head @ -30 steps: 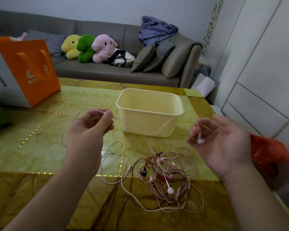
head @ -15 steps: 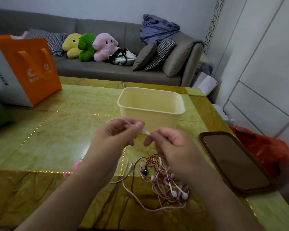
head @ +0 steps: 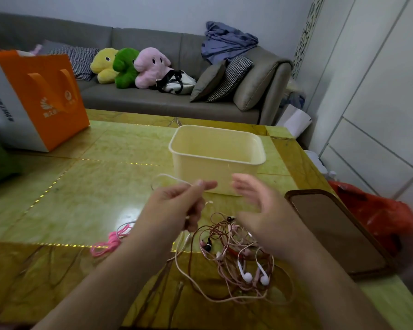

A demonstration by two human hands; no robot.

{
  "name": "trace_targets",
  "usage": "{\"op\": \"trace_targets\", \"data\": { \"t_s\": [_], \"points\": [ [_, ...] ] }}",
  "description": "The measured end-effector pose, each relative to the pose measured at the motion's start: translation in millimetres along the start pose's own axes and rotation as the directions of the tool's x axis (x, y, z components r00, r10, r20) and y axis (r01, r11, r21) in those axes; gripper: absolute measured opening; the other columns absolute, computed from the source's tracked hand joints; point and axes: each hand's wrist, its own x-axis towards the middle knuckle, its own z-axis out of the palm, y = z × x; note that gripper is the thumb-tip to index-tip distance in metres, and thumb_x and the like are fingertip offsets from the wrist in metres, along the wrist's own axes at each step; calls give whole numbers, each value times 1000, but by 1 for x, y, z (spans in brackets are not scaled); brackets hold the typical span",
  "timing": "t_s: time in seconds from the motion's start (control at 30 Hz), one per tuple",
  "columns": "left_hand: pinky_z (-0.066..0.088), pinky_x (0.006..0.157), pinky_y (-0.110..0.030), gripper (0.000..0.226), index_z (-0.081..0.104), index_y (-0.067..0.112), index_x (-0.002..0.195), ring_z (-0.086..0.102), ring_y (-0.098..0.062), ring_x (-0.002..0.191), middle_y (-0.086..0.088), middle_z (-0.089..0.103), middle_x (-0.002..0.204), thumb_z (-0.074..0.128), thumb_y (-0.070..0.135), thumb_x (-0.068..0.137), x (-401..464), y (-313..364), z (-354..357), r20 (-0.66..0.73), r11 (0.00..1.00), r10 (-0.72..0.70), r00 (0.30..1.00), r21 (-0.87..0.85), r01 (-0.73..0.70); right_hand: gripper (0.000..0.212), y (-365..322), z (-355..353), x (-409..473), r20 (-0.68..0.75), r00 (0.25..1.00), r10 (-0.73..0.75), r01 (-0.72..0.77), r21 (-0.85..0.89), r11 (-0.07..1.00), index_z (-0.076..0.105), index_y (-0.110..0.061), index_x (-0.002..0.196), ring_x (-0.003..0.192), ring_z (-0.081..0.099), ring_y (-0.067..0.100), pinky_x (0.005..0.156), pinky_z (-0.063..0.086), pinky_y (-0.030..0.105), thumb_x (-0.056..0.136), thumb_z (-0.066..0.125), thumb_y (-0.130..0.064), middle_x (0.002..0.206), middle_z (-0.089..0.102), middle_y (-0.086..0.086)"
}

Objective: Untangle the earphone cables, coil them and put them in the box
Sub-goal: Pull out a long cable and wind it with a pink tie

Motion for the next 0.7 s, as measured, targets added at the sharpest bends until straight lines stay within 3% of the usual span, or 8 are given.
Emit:
{"op": "trace_targets", "data": {
  "t_s": [0.1, 0.17, 0.27, 0.4, 0.47, 0.53, 0.63, 0.7],
  "points": [
    [30, 46, -25, 22, 81, 5, 101, 35, -15, 50, -4, 43, 62, 66, 22, 100, -3, -9, 12, 32, 1000, -7, 999, 25, 6, 56, -4, 20, 1, 100, 985, -143, 109, 285, 952, 56, -34, 146, 100, 73, 2, 90, 61, 30, 99, 67, -7, 113, 74, -12],
    [29, 45, -24, 26, 78, 0, 104, 35, -15, 49, 1, 41, 60, 66, 23, 101, -1, -7, 8, 1, 1000, -1, 1000, -8, 1, 32, -3, 21, 3, 61, 994, -91, 71, 273, 959, 67, -37, 127, 67, 63, 11, 60, 53, 31, 106, 61, -15, 79, 67, -9],
    [33, 45, -23, 29, 77, 3, 104, 39, -13, 51, 1, 46, 65, 61, 27, 103, 2, 1, -6, -50, 985, -19, 999, -171, 11, 26, 5, 9, 5, -83, 996, -31, 39, 96, 995, 74, -29, 97, 47, 46, 4, 46, 36, 25, 109, 53, -20, 61, 56, -8],
    [37, 45, -22, 34, 74, 5, 105, 43, -11, 51, 2, 51, 67, 52, 31, 109, 10, 8, -23, -199, 937, -36, 979, -347, -36, 27, 20, -12, 9, -288, 950, 120, -200, -269, 942, 64, -24, 84, 61, 59, 14, 56, 51, 34, 103, 50, -12, 75, 66, -2],
    [38, 45, -22, 36, 76, 7, 108, 43, -10, 52, 4, 52, 68, 51, 33, 109, 10, 8, -25, -228, 940, -43, 973, -338, -38, 17, 23, -15, 10, -325, 912, 251, -370, -383, 847, 63, -19, 90, 74, 65, 24, 70, 59, 42, 96, 50, -9, 83, 68, 2],
    [38, 46, -23, 34, 80, 10, 107, 42, -10, 53, 4, 52, 68, 54, 32, 108, 8, 3, -20, -199, 967, -56, 978, -256, 3, 22, 19, -9, 6, -306, 917, 257, -375, -440, 816, 65, -16, 107, 90, 66, 27, 82, 60, 43, 91, 53, -7, 100, 70, 3],
    [34, 46, -24, 26, 82, 15, 105, 38, -11, 52, 1, 49, 66, 60, 30, 105, 1, -8, -3, -70, 994, -66, 995, -97, 59, 62, 1, 4, 0, -113, 991, 74, -101, -248, 964, 54, -30, 145, 124, 63, 15, 104, 55, 38, 89, 58, -5, 141, 60, -12],
    [32, 45, -24, 28, 81, 12, 92, 36, -13, 50, -2, 45, 64, 63, 30, 103, -3, -14, 9, 1, 998, -52, 999, -39, 52, 68, -11, 15, -2, 47, 998, -45, 41, 83, 996, 49, -36, 149, 122, 65, 3, 99, 57, 30, 92, 61, -1, 140, 60, -19]
  ]
}}
